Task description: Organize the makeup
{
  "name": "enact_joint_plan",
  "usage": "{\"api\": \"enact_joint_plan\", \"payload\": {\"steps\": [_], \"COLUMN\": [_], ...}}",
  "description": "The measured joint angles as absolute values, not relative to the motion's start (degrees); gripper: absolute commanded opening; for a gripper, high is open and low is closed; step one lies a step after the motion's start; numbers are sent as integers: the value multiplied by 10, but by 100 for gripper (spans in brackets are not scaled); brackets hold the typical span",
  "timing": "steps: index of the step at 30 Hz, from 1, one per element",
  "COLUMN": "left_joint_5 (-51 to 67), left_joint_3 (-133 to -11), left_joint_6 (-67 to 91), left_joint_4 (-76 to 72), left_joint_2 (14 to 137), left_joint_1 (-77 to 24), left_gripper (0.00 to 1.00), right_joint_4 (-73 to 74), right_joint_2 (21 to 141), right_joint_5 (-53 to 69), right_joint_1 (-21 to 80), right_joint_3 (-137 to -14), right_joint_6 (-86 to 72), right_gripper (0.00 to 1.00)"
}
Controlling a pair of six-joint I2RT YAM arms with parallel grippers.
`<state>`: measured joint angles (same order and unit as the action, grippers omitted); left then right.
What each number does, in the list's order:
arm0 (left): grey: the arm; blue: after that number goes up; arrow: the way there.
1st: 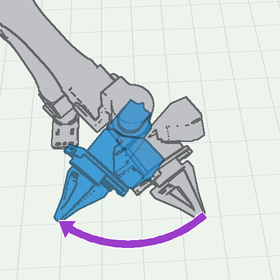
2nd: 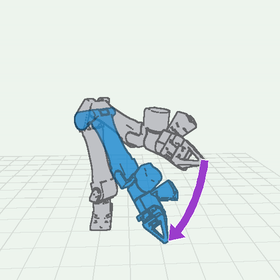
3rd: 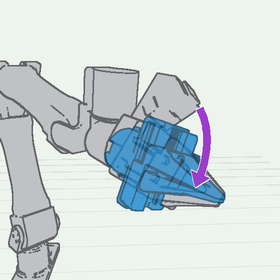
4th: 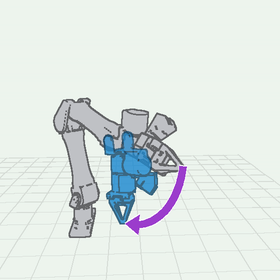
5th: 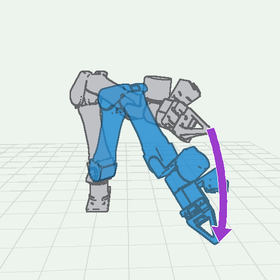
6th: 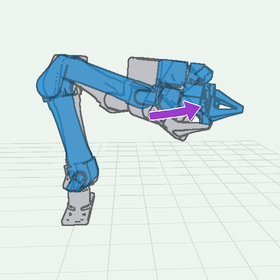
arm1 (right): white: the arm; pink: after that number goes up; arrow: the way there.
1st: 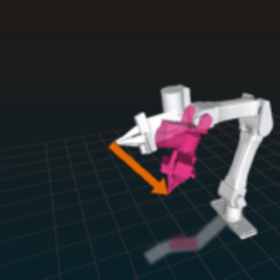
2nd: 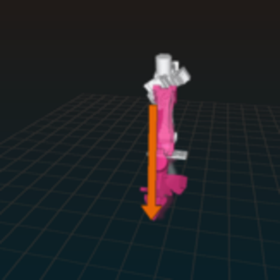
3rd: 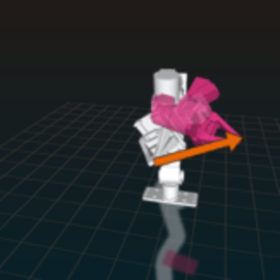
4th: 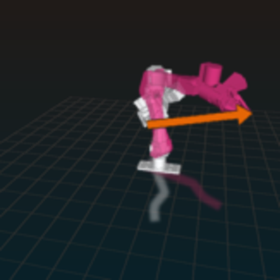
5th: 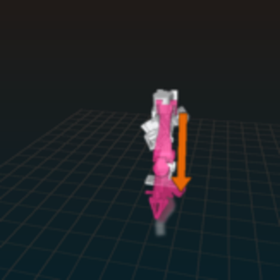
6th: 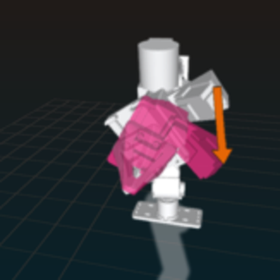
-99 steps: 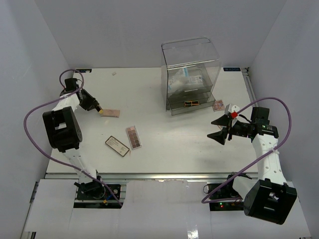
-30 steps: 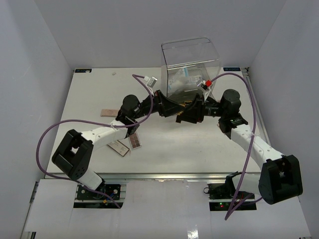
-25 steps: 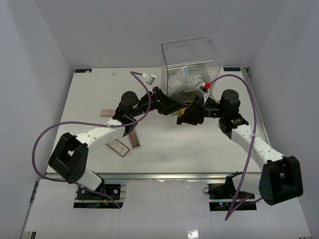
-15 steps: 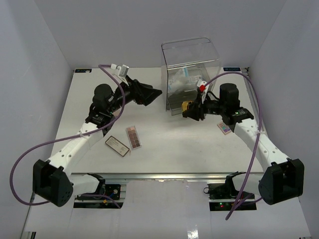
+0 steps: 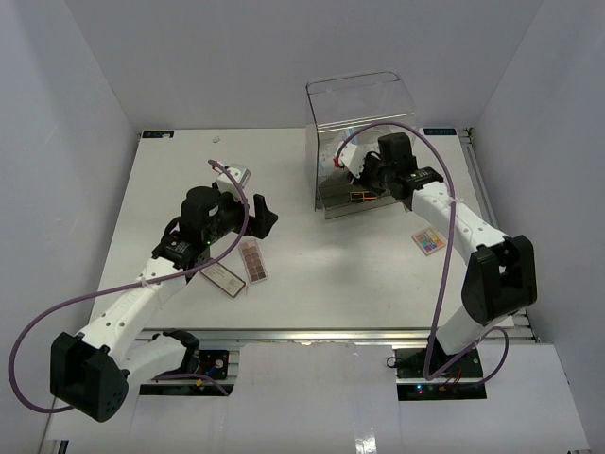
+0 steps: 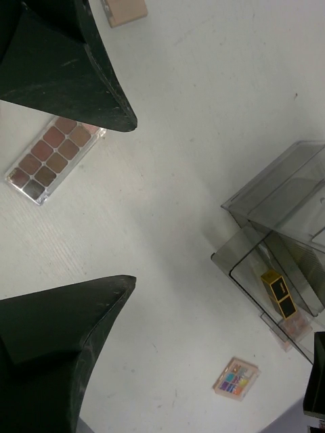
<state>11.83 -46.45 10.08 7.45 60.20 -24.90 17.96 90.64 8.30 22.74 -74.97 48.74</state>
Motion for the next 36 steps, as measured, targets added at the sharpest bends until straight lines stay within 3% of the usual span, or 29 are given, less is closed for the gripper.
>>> {"api": "enact_joint_plan", "payload": {"steps": [6,9,18,23,28,30,32,33,36], "left_joint_5": [93,88,78,76,76,76,76,76,76], "left_joint_3": [-464,-464,-462,-456,-455,-455,-455,-455,-453], "left_joint_6": [70,64,54,51,51,51,51,51,51], "left_joint_4": [89,90,94,98,101,101,101,101,102], "left_joint_2": [581,574,571,567,566,566,565,564,558], "left_joint_1": [-249,-249,-249,-249,-249,-249,-249,-249,-249], "left_gripper": [98,98,98,98,98,98,98,98,98], "right_joint_4": [190,190,188,201,271,312,334,347,382], "right_joint_2": [947,957,1000,1000,964,943,926,915,885], "right_joint_5": [39,25,1,18,127,188,231,249,276], "right_joint_1": [259,278,318,317,305,299,295,294,290], "right_joint_3": [-757,-757,-767,-783,-796,-801,-799,-792,-756], "right_joint_6": [507,513,512,493,491,510,542,565,629], "right_gripper": [26,40,63,66,57,37,23,8,8]}}
